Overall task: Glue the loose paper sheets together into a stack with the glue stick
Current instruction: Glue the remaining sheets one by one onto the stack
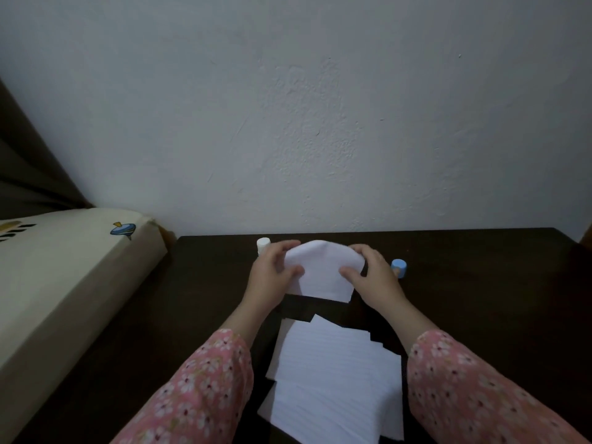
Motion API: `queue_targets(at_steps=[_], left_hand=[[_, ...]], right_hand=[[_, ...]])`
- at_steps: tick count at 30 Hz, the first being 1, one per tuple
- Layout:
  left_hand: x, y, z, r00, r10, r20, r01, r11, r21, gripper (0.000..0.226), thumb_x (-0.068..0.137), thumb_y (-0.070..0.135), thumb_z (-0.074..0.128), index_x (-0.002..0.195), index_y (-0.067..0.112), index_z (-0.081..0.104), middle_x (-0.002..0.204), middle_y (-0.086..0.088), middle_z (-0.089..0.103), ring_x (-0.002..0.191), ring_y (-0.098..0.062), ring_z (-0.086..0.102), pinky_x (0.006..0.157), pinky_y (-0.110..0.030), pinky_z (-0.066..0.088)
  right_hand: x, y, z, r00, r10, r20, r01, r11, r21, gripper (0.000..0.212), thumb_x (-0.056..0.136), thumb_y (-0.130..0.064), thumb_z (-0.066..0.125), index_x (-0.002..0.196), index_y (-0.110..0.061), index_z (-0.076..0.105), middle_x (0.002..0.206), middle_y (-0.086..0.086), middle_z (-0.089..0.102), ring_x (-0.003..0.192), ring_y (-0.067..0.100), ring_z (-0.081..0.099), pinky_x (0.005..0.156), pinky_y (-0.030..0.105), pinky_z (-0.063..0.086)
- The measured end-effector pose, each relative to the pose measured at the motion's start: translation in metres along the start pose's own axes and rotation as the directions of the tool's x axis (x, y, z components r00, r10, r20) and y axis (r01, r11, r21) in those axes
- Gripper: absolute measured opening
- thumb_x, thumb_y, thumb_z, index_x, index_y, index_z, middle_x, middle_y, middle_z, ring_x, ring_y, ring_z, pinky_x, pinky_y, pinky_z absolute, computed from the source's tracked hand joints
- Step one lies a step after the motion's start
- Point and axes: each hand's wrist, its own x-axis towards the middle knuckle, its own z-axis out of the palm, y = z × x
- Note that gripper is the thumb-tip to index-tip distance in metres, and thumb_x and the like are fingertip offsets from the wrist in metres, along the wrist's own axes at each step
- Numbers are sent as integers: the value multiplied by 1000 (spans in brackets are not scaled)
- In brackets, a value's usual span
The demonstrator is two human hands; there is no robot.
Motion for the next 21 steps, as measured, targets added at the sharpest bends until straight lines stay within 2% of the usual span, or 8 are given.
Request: queue_targets(at_steps=[2, 5, 7, 12, 14, 16, 18, 21], left_hand=[[-3, 9, -5, 1000, -27, -7, 27, 1000, -8, 52, 84, 14, 69, 131, 28, 53, 128, 6, 51, 113, -10, 49, 83, -21, 44], [-13, 20, -12, 989, -128, 73, 124, 991, 46, 66, 84, 14, 70, 142, 29, 41, 145, 2, 41, 129, -18, 42, 101, -36, 42], [-23, 21, -14, 971, -193, 143, 174, 976, 134, 69, 84, 14, 70, 144, 27, 39, 148, -1, 38, 132, -22, 41, 104, -39, 41], [-50, 10, -9, 915, -311, 257, 228, 924, 308, 65, 83, 18, 72, 140, 28, 44, 145, 0, 43, 129, -20, 45, 101, -34, 43], [-60, 4, -3, 904, -318, 286, 200, 906, 374, 63, 82, 19, 73, 139, 25, 47, 145, 0, 42, 128, -20, 46, 101, -31, 41], [-68, -3, 1, 901, -311, 302, 146, 874, 464, 61, 82, 19, 73, 137, 24, 49, 147, 0, 35, 129, -21, 44, 100, -30, 40], [-74, -5, 4, 891, -318, 323, 72, 803, 592, 58, 85, 20, 68, 139, 26, 46, 152, 0, 24, 133, -25, 37, 102, -36, 38], [-76, -3, 5, 887, -268, 376, -102, 681, 725, 63, 89, 28, 61, 145, 34, 33, 159, 7, 10, 143, -29, 14, 110, -56, 19]], right_hand=[[-7, -8, -6, 1000, 4, 5, -5, 984, 179, 33, 90, -28, 65, 115, -40, 47, 113, -10, 53, 116, 19, 51, 98, 46, 45], [-25, -16, -16, 997, 16, 74, -43, 922, 386, 50, 90, -15, 66, 131, -35, 44, 121, -4, 56, 109, 13, 57, 86, 32, 54], [-40, -17, -21, 989, 32, 145, -85, 922, 379, 57, 88, -13, 68, 136, -31, 44, 122, -1, 59, 103, 10, 60, 81, 28, 55], [-70, -7, -19, 948, 201, 249, -196, 980, -43, 58, 82, -29, 74, 133, -35, 48, 123, -5, 58, 106, 12, 58, 91, 37, 52], [-79, -7, -16, 939, 249, 238, -190, 950, -247, 57, 80, -36, 73, 131, -36, 49, 127, -7, 57, 115, 15, 54, 103, 41, 41], [-88, -9, -15, 941, 263, 214, -145, 882, -449, 59, 80, -42, 72, 133, -37, 46, 127, -7, 56, 121, 17, 50, 107, 42, 31], [-95, -6, -13, 948, 260, 186, -106, 805, -584, 66, 78, -48, 72, 136, -36, 44, 130, -4, 53, 124, 20, 46, 106, 44, 31], [-105, 0, -13, 967, 218, 135, -106, 819, -564, 66, 78, -52, 70, 136, -35, 44, 134, -3, 48, 125, 20, 42, 104, 42, 33]])
